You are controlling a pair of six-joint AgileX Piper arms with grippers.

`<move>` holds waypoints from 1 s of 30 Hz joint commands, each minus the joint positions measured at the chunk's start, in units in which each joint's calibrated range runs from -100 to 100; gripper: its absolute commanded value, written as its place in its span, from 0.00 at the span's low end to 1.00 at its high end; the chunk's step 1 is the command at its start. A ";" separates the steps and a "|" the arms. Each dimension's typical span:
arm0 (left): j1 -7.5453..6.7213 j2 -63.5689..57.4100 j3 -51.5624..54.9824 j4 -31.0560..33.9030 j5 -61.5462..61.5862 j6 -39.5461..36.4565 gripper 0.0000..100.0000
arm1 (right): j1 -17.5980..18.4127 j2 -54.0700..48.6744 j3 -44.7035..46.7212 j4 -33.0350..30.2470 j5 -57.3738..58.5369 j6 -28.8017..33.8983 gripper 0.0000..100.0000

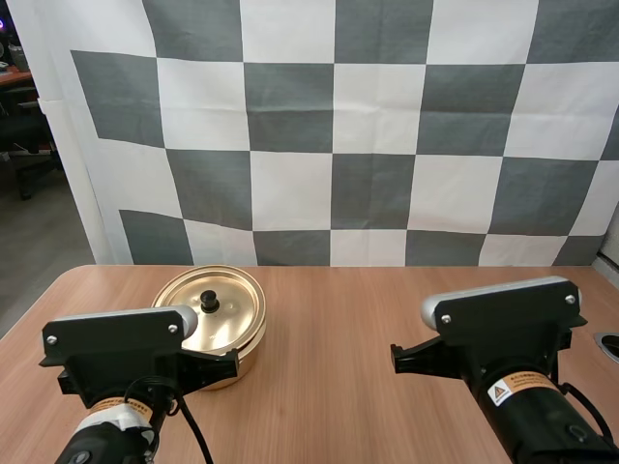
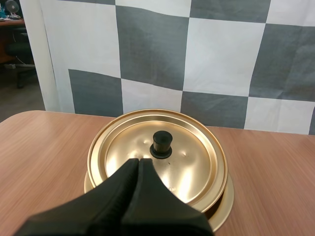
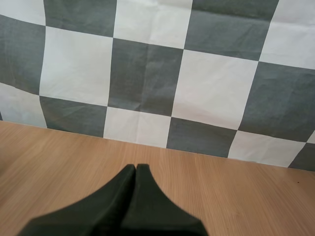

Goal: Open the pot, put the car inside, and close it

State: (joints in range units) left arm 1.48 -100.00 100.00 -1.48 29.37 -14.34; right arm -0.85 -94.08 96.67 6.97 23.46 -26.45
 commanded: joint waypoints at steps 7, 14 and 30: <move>-0.05 0.00 0.00 0.02 0.03 0.00 0.00 | 0.03 -5.92 3.33 4.48 3.81 0.06 0.00; -0.05 0.00 0.00 0.02 0.03 0.00 0.00 | 0.03 -5.92 3.33 7.75 7.88 0.06 0.00; -0.05 0.00 0.00 0.02 0.03 0.00 0.00 | 0.03 -5.92 3.33 8.15 9.33 0.29 0.00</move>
State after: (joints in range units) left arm 1.48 -100.00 100.00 -1.48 29.37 -14.34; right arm -0.85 -100.00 100.00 15.06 32.81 -26.19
